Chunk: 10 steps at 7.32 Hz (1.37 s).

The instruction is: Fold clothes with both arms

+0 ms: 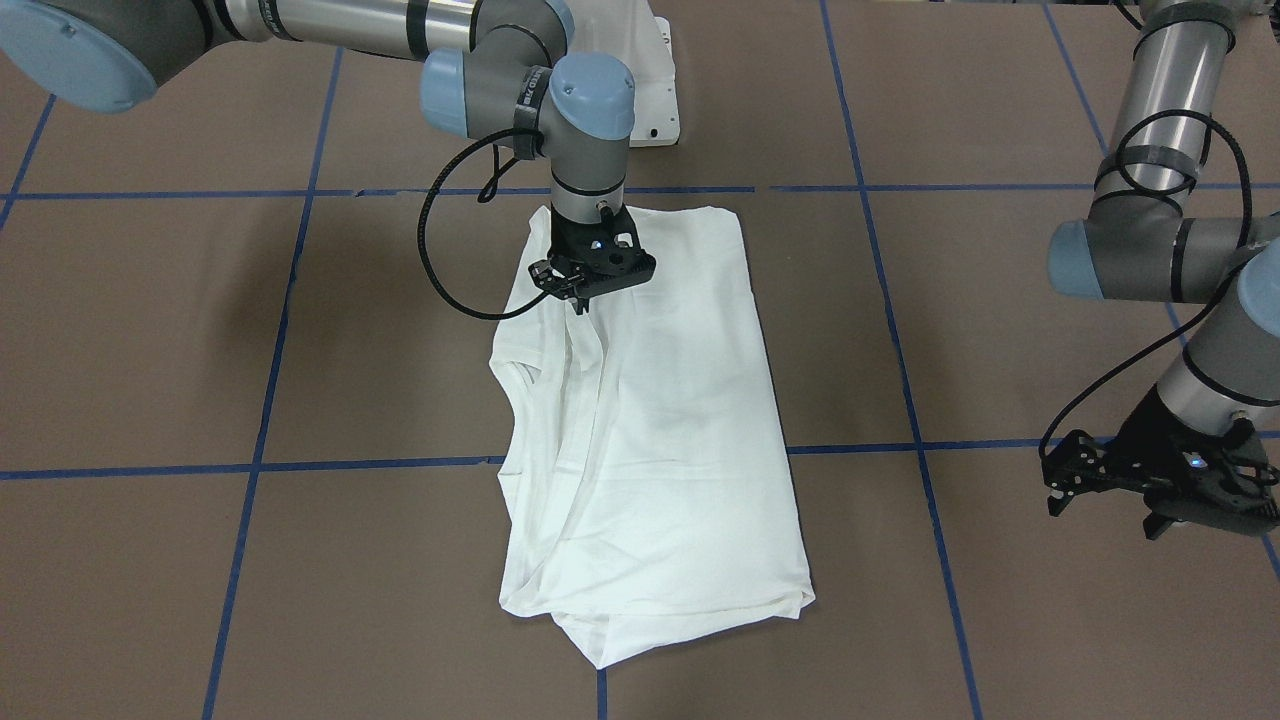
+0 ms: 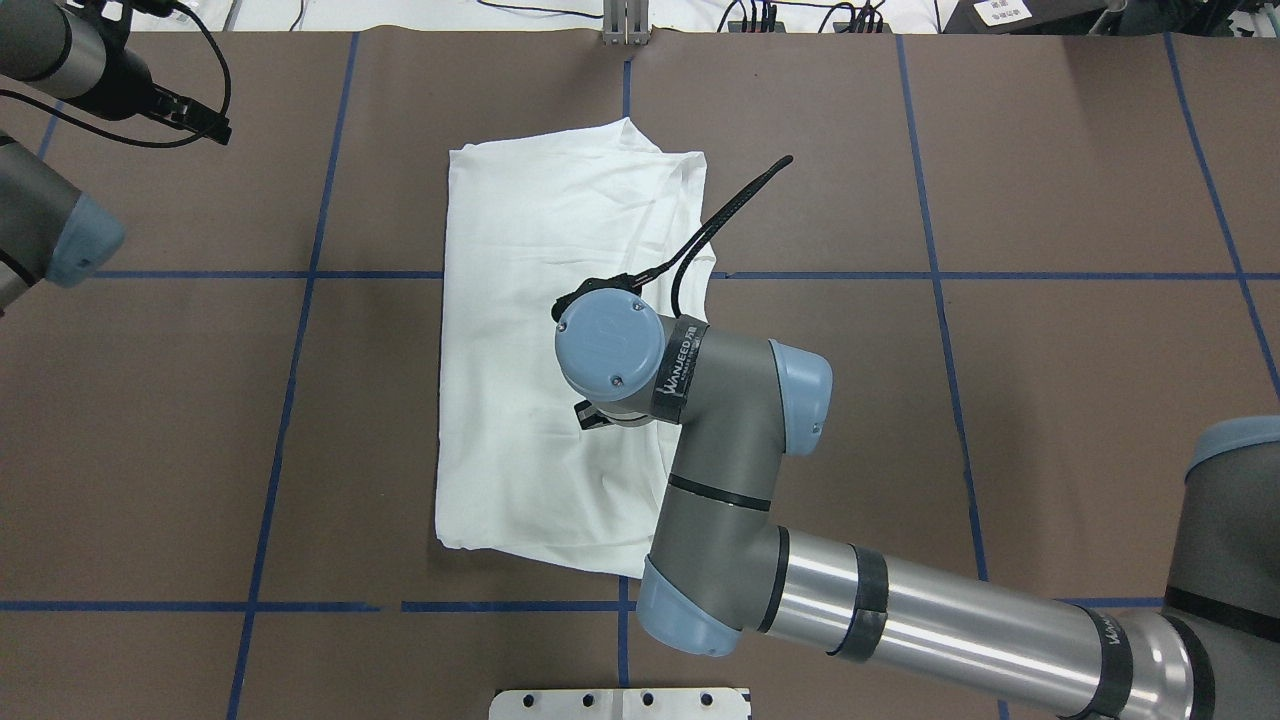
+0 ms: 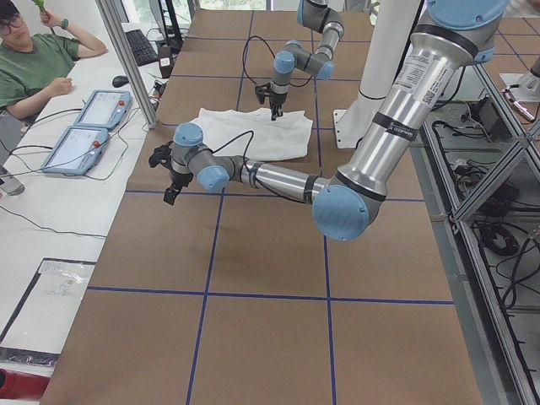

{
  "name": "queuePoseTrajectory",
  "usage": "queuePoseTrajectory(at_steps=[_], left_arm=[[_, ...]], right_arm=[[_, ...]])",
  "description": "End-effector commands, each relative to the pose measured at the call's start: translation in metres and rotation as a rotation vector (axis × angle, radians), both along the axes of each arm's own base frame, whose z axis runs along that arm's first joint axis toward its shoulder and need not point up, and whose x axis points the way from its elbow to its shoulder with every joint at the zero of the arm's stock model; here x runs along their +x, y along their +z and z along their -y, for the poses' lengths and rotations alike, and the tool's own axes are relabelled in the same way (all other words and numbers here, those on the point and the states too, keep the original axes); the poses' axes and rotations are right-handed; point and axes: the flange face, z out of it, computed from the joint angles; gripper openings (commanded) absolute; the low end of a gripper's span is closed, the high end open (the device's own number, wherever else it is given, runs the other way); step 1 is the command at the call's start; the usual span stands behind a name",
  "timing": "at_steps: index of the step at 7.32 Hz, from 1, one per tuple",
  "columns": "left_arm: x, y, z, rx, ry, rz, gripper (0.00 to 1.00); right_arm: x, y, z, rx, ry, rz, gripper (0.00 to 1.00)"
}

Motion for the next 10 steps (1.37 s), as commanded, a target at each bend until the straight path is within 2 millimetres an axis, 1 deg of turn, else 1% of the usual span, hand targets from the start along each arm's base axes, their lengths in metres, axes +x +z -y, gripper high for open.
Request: queuePoseTrajectory(at_steps=[1, 2, 3, 4, 5, 6, 7, 8, 9, 10], left_arm=[[0.0, -0.001, 0.0, 0.002, 0.0, -0.001, 1.0], [0.0, -0.002, 0.0, -0.006, -0.009, -0.007, 1.0], [0.0, -0.005, 0.0, -0.014, -0.02, -0.015, 1.0], [-0.001, -0.007, -0.001, -0.014, -0.024, -0.02, 1.0], [-0.002, -0.002, -0.006, -0.018, -0.023, -0.018, 1.0], [-0.002, -0.003, -0.008, -0.019, -0.02, -0.023, 1.0], [0.001, -0.005, -0.012, -0.033, 0.015, -0.057, 1.0], [0.001, -0.013, -0.015, -0.041, 0.007, -0.079, 1.0], [0.004, -0.027, -0.022, -0.087, -0.041, -0.129, 1.0], [0.013, -0.043, -0.051, -0.124, -0.04, -0.194, 1.0]], right_arm=[[0.043, 0.027, -0.007, 0.004, 0.002, -0.033, 0.0], [0.062, 0.052, -0.013, 0.0, 0.008, -0.05, 0.0], [0.069, 0.069, -0.015, -0.002, 0.012, -0.07, 0.0], [0.069, 0.075, -0.016, 0.003, 0.016, -0.082, 0.22], [0.068, 0.075, -0.018, 0.01, 0.026, -0.082, 0.99], [0.065, 0.066, -0.018, 0.017, 0.026, -0.067, 1.0], [0.075, 0.056, -0.007, 0.015, 0.039, -0.041, 1.0], [0.094, 0.04, 0.001, -0.011, 0.041, 0.037, 1.0], [0.105, 0.036, 0.001, -0.066, 0.062, 0.138, 1.0], [0.108, 0.044, -0.003, -0.099, 0.104, 0.243, 1.0]])
